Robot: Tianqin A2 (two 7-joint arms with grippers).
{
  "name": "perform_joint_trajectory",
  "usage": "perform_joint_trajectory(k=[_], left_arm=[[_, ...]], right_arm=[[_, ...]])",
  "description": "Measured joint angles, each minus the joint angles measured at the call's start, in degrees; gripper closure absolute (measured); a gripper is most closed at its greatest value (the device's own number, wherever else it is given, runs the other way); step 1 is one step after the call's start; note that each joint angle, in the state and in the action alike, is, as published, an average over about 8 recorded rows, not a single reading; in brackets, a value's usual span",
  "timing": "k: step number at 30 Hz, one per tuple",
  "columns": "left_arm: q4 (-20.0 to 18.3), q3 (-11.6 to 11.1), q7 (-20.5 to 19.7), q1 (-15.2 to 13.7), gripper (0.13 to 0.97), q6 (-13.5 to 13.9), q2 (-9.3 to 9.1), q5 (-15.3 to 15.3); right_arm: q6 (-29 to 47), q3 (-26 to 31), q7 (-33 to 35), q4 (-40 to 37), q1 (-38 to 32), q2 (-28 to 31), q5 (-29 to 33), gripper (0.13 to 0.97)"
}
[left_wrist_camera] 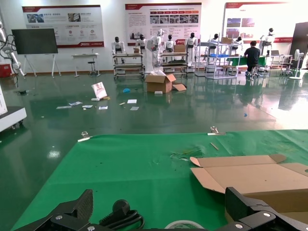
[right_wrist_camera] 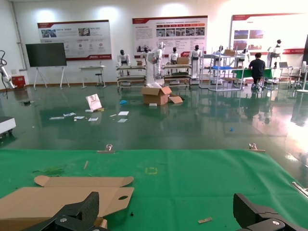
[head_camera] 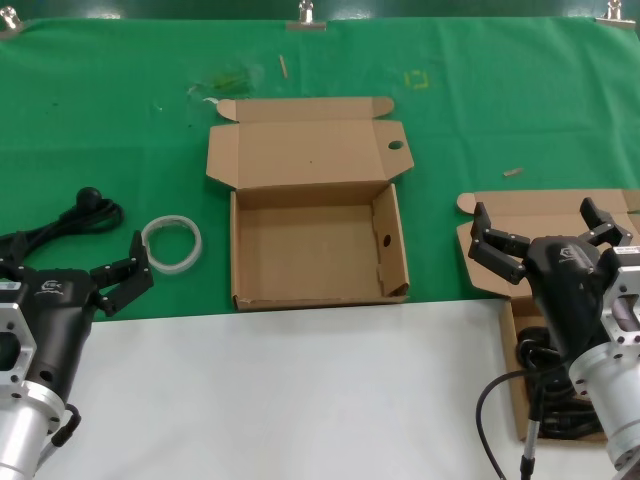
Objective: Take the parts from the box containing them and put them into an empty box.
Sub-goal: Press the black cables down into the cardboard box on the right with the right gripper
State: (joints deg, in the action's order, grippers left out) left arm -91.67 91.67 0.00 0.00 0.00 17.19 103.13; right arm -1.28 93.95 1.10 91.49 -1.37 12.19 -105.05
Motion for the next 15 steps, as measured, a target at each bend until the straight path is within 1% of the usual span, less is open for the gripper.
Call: perform_joint_trajectory(k=[4, 7, 11, 15], left_arm=[[0.0, 0.0, 0.0, 0.0, 0.132, 0.0, 0.00, 0.0], [0.0, 0.0, 0.0, 0.0, 0.132, 0.0, 0.00, 0.0], [0.0, 0.0, 0.0, 0.0, 0.132, 0.0, 0.00, 0.0], [0.0, 0.0, 0.0, 0.0, 0.132, 0.0, 0.00, 0.0]], right_arm=[[-2.9, 1.5, 1.2, 1.0, 0.7, 0.0, -1.9, 0.129], [-7.4, 4.0, 4.0, 2.8, 1.7, -0.1, -5.6, 0.129], [-14.2, 7.4, 10.0, 6.0, 3.0, -0.1, -12.2, 0.129], [-21.0, 9.1, 18.0, 10.2, 5.0, -0.2, -18.5, 0.129]])
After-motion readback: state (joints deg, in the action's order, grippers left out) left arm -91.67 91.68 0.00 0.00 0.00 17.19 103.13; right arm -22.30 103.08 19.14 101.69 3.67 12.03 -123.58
